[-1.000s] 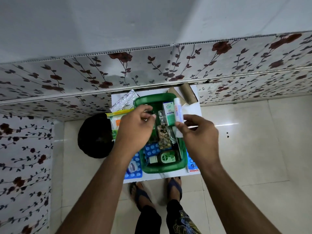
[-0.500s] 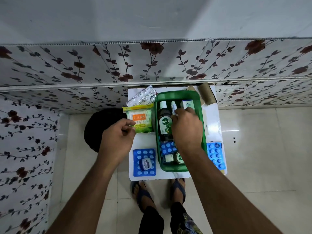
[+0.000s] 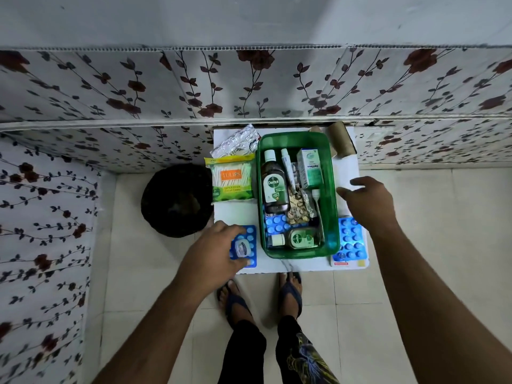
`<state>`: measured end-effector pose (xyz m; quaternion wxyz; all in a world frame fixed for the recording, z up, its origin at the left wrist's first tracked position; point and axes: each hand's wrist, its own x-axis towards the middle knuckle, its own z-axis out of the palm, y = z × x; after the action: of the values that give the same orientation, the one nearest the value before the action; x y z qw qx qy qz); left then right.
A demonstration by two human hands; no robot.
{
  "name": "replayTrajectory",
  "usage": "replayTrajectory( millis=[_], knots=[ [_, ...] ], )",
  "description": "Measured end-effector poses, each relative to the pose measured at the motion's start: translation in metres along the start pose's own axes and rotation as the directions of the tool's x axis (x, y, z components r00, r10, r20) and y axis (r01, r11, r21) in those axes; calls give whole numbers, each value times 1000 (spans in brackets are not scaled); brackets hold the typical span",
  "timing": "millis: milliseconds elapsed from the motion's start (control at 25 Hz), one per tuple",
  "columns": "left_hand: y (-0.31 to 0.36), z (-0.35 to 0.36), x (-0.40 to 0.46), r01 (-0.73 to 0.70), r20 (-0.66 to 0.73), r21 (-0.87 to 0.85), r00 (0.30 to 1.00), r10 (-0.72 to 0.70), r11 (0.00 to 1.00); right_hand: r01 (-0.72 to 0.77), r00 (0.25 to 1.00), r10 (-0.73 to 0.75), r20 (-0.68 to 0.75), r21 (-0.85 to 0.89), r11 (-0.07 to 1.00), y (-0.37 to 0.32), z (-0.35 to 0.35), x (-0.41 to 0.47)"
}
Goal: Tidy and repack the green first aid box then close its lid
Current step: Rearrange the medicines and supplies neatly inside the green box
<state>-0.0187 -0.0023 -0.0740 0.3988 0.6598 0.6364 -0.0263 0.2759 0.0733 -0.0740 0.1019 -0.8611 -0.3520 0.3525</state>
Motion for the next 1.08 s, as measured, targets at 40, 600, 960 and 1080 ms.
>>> replayTrajectory(
  millis=[40, 600, 960, 1080],
  knots=[
    [2, 5, -1, -3, 11, 64, 1000, 2, 998, -13, 999, 13, 40, -7, 1000, 2, 7, 5],
    [43, -27, -13, -104, -401, -70, 914, 67, 992, -59, 996, 41, 81, 236, 970, 16, 5, 13],
    [132, 6, 83, -140, -107, 265, 979, 173, 954, 2, 1000, -4, 2, 501, 865, 6, -46, -22],
    [132, 4, 83, -180, -103, 247, 972, 211, 952, 59, 998, -60, -14, 480, 875, -4, -55, -31]
  ],
)
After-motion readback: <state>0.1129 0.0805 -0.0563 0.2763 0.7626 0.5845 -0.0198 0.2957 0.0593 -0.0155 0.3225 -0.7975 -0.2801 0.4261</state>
